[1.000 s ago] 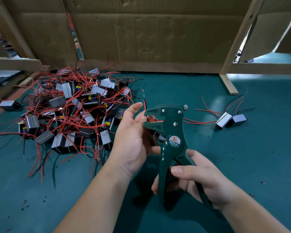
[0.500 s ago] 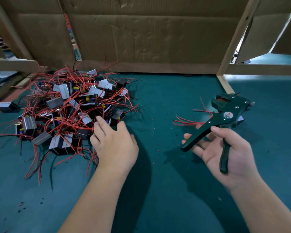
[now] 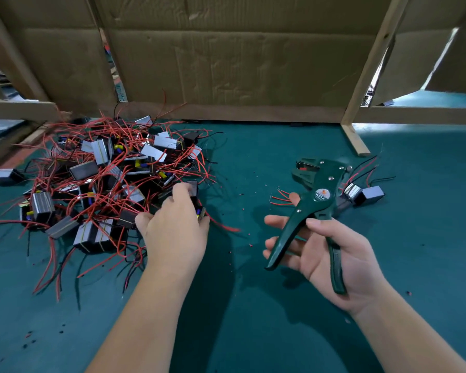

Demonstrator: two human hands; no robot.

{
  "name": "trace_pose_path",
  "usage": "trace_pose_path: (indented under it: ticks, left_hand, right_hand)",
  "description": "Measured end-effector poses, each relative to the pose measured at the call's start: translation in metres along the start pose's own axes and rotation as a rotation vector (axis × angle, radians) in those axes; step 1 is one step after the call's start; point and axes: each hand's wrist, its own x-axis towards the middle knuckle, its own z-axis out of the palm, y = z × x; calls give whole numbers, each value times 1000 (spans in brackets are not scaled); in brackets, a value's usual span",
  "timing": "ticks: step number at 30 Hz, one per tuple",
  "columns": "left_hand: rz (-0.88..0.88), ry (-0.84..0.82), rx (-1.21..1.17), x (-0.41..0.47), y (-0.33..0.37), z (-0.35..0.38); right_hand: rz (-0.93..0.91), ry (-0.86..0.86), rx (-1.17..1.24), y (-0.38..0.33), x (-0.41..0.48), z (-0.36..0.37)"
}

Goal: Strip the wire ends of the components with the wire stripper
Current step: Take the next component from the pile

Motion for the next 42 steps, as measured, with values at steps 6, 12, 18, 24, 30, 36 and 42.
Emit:
trace_pose_path:
  ticks: [6, 12, 18, 24, 30, 36, 42]
  left_hand:
    - [120, 33, -640, -7, 19, -10]
    - [321, -255, -728, -12, 22, -5]
    - [395, -271, -748, -11, 18, -1]
    - [164, -269, -1073, -10, 25, -5]
    - [-13, -246, -1314, -6, 27, -15]
    - [-48, -291, -1331, -5, 27, -15]
    - [-3, -239, -1340, -6, 27, -16]
  right_hand:
    - [-11, -6, 14, 0, 1, -1]
    - [-3, -8, -9, -2, 0, -1]
    - [33, -57, -34, -4, -3, 1]
    - [44, -38, -65, -4, -4, 2]
    - [167, -65, -61, -6, -7, 3]
    - [396, -171, -105, -3, -9, 5]
    - [312, -376, -78, -4, -12, 7]
